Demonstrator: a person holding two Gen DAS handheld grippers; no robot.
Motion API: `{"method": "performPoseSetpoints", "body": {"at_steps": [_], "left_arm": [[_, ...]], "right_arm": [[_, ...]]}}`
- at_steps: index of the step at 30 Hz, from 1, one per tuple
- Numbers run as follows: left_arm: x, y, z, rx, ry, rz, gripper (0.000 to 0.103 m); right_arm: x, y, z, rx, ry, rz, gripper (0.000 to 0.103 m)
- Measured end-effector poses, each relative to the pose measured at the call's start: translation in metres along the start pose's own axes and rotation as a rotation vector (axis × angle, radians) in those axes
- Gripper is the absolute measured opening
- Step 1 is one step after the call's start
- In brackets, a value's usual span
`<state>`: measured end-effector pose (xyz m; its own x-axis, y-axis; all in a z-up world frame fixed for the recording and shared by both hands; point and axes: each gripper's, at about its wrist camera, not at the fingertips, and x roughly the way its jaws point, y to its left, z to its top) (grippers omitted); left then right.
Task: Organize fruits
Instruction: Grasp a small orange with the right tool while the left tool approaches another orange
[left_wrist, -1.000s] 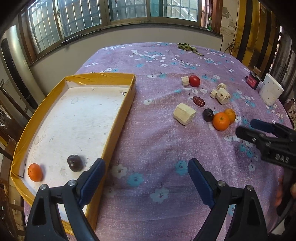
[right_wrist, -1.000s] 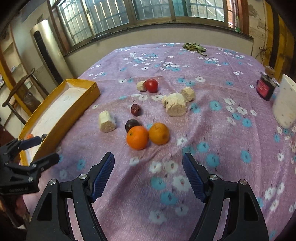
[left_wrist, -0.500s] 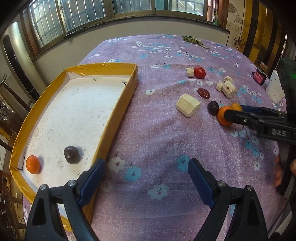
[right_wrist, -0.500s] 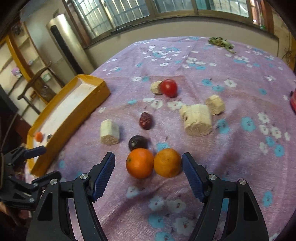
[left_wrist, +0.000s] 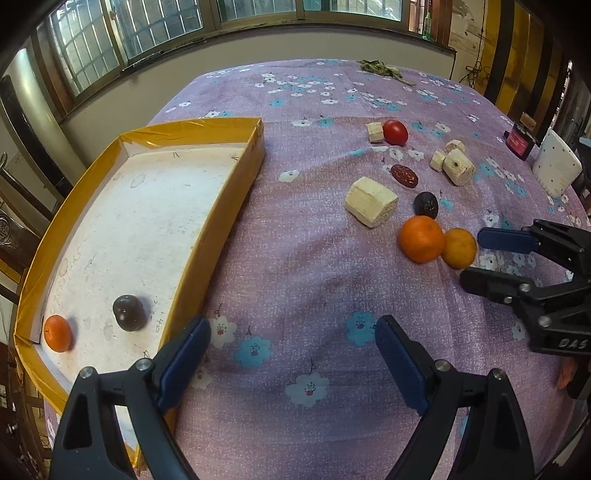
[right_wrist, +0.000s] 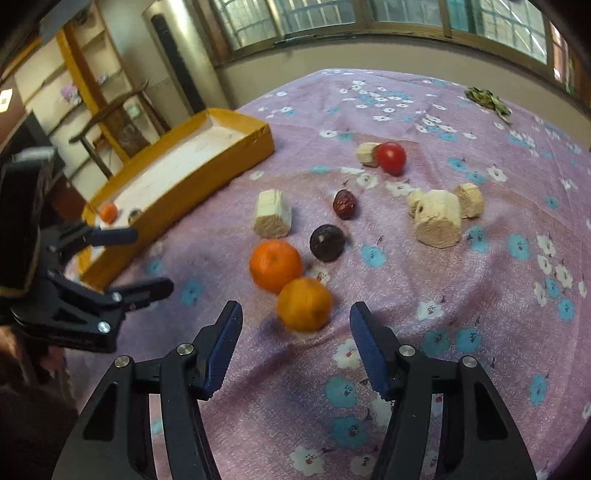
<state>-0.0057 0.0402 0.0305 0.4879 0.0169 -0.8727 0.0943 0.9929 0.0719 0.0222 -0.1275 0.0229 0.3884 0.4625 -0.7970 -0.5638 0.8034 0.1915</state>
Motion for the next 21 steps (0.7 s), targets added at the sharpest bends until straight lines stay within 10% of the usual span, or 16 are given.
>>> {"method": "performPoseSetpoints", "body": {"at_steps": [8,21], "left_arm": [[0.003,0.000,0.002,-0.013,0.007,-0.004,0.092],[0.011,-0.052,0.039,0.010,-0.026,-0.174,0.092]], "right_arm": [[0.012,-0.005,0.006,0.054,-0.002,0.001,0.031],[-0.033,-0.033,-0.025,0.188,-0.051,-0.086,0.032]]}}
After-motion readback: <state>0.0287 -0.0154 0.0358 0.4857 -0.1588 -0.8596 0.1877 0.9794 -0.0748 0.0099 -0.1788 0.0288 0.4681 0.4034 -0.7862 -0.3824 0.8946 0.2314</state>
